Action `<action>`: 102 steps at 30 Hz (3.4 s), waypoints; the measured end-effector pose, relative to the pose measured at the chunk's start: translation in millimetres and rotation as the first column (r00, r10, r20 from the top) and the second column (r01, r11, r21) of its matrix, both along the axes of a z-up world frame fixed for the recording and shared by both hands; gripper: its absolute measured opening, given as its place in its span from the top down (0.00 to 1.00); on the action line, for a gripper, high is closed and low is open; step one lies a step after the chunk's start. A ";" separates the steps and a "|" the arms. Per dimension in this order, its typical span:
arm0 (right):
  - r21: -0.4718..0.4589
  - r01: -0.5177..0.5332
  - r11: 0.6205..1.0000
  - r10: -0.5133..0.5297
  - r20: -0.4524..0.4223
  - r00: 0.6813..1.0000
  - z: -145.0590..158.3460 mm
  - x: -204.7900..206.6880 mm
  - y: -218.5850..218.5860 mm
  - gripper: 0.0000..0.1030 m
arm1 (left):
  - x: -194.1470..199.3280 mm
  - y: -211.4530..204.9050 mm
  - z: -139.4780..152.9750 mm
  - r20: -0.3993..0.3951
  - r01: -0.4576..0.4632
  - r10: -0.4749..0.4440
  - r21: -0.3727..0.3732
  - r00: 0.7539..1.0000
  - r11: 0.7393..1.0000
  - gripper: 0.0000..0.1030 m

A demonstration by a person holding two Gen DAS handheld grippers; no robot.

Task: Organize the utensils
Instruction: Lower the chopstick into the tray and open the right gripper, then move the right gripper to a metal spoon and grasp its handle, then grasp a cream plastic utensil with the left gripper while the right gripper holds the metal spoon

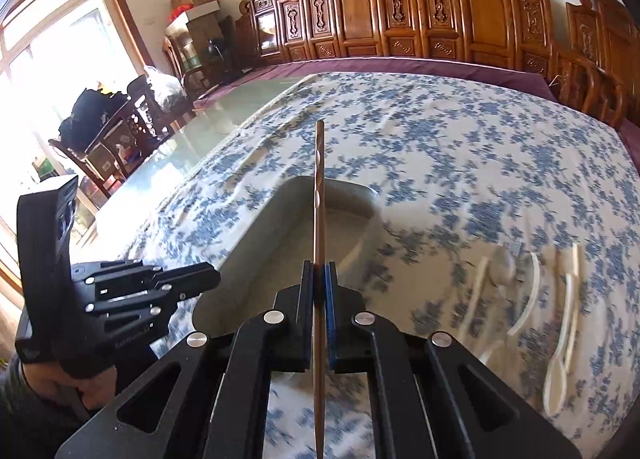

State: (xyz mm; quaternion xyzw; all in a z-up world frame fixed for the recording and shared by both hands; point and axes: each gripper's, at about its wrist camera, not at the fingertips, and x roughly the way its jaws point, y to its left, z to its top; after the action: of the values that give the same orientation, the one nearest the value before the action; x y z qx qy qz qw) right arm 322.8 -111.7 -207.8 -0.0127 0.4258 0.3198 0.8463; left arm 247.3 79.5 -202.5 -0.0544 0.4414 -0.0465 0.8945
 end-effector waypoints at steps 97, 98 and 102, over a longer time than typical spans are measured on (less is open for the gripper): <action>-0.282 0.164 0.945 -0.172 -0.006 0.985 -56.2 56.3 -111.4 0.95 | -20.0 -119.6 0.3 0.085 0.201 -0.203 0.041 0.975 0.979 0.61; -0.266 0.161 0.950 -0.168 -0.003 0.986 -51.1 51.9 -115.4 0.95 | -19.5 -121.9 0.9 0.082 0.203 -0.206 0.037 0.975 0.978 0.61; -0.226 0.166 0.960 -0.166 0.019 0.986 -35.6 28.8 -134.1 0.95 | -19.4 -133.4 1.0 0.066 0.217 -0.219 0.042 0.973 0.975 0.61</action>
State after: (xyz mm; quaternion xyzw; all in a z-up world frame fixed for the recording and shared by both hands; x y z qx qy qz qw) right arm 351.6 -245.7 -243.4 -0.0732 0.4593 0.1969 0.8631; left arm 227.9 -53.8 -201.4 0.0113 0.4136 -0.1387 0.8998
